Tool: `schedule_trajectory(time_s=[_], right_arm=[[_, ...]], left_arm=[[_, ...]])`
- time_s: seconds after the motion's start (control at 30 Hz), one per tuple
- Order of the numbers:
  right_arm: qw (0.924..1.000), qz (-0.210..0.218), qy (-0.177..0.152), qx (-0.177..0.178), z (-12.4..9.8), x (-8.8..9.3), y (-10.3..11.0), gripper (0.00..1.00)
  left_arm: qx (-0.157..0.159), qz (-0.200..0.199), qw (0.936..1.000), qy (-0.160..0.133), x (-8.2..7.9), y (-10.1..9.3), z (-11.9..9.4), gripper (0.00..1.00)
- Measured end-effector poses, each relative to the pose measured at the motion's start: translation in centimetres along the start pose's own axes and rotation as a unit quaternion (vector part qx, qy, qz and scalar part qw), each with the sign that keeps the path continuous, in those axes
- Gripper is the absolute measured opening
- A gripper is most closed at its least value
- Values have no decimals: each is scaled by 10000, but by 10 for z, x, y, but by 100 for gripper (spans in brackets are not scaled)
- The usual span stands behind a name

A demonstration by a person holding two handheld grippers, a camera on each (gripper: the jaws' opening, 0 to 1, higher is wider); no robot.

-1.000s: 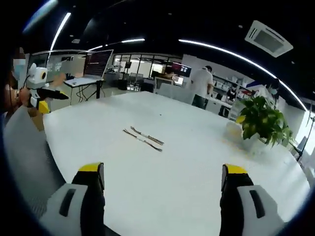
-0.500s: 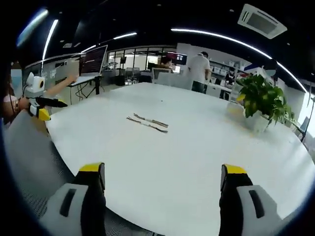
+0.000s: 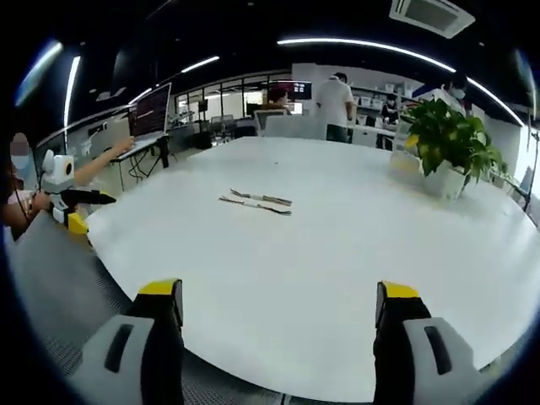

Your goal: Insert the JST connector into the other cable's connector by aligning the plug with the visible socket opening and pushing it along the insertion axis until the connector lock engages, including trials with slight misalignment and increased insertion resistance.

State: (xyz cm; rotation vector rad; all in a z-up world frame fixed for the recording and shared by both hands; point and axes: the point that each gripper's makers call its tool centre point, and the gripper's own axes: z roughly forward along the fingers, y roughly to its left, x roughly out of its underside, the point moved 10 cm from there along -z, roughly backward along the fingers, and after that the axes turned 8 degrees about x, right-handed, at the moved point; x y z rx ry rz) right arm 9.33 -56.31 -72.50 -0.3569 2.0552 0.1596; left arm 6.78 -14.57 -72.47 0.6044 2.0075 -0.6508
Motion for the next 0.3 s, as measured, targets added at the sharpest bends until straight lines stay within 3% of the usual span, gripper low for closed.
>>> schedule_trajectory(time_s=[0.3], right_arm=[[9999,-74,149,-28,0,1,1,94]], left_arm=[[24,72,10000,51,0,-1,0,99]])
